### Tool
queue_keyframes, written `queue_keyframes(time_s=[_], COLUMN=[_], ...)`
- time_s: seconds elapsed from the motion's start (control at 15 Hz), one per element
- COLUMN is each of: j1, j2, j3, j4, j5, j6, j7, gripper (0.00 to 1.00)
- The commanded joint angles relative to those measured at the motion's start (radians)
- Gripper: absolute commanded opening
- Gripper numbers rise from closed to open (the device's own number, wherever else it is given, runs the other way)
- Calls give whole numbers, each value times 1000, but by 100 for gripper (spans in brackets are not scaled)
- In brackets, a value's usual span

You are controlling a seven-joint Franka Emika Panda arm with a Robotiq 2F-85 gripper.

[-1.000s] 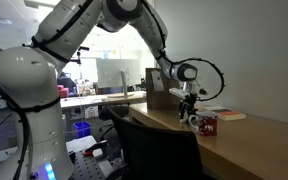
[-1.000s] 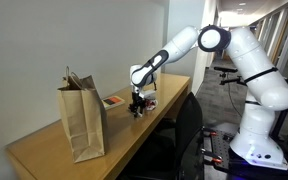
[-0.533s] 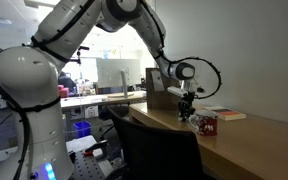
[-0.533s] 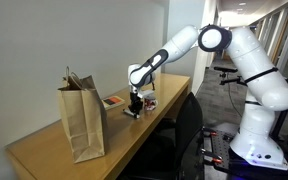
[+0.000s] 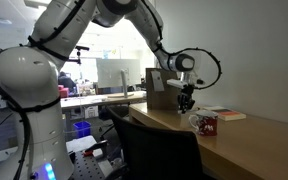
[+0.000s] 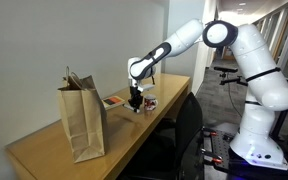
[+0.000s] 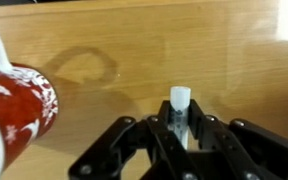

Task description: Put the marker in the mug cup

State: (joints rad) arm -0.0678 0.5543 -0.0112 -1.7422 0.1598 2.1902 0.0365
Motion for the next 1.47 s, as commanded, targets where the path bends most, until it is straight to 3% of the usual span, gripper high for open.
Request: queue_keyframes(time_s=[0.0,0.33,0.53,0.87,1.4], j1=[-5,-27,-16,-27,-21], j2=[-133,-249,-263,-190,-21], j3=[-8,-25,-47,-59,-47], j4=[-40,-14,-19,31,253], j5=[-48,-127,-291,-455,-616], j6=[-211,-633,-763,-805,-914], j7=[-58,-202,-192,-218,-383], gripper=[6,6,6,6,6])
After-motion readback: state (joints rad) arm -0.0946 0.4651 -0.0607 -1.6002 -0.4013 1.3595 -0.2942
